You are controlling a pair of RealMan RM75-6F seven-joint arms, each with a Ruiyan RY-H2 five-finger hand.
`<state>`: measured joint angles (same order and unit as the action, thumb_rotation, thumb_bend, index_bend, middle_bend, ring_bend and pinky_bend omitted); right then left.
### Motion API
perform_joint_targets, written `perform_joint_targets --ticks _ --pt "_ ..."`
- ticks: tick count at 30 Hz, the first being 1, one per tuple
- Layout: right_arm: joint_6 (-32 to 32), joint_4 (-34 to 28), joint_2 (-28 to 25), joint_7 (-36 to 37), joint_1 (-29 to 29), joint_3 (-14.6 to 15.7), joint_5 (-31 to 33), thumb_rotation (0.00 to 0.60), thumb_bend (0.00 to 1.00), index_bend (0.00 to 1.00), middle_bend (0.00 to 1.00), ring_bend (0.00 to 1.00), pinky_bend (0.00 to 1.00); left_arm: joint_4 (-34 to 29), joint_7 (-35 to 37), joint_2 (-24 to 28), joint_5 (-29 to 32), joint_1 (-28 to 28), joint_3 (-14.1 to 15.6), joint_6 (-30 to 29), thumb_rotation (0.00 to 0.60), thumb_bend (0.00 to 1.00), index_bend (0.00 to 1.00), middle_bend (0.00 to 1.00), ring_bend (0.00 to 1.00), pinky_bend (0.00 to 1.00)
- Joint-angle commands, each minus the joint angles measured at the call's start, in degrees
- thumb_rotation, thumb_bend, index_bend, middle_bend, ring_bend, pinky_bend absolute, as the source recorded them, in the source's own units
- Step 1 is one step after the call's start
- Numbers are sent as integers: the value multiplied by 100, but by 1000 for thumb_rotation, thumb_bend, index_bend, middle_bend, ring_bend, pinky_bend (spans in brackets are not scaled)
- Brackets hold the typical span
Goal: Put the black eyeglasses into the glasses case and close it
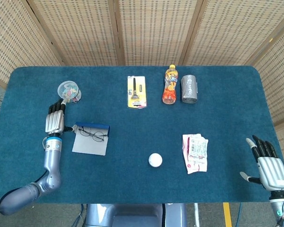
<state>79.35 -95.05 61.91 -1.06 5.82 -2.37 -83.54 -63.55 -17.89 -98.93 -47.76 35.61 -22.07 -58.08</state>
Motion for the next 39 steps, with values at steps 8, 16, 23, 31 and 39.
perform_joint_targets --ticks 8,16,23,31,39 --pt "8 -4 -7 32 -9 14 -23 600 0 0 0 0 0 -1760 430 1245 -1213 -621 765 -253 600 216 0 0 0 0" --pt "9 -4 -23 119 -16 25 -47 600 0 0 0 0 0 -1668 399 1048 -2335 -554 1401 -363 600 206 0 0 0 0" --pt "-43 8 -38 186 0 31 -40 600 0 0 0 0 0 -1015 433 387 -2519 -326 1427 -271 600 205 0 0 0 0" --pt "-73 -7 -60 245 8 31 -28 600 0 0 0 0 0 -425 299 -99 -2438 -59 1200 -220 600 206 0 0 0 0" --pt "-78 -11 -67 273 8 30 -22 600 0 0 0 0 0 -6 78 -364 -2167 191 999 14 600 207 0 0 0 0"
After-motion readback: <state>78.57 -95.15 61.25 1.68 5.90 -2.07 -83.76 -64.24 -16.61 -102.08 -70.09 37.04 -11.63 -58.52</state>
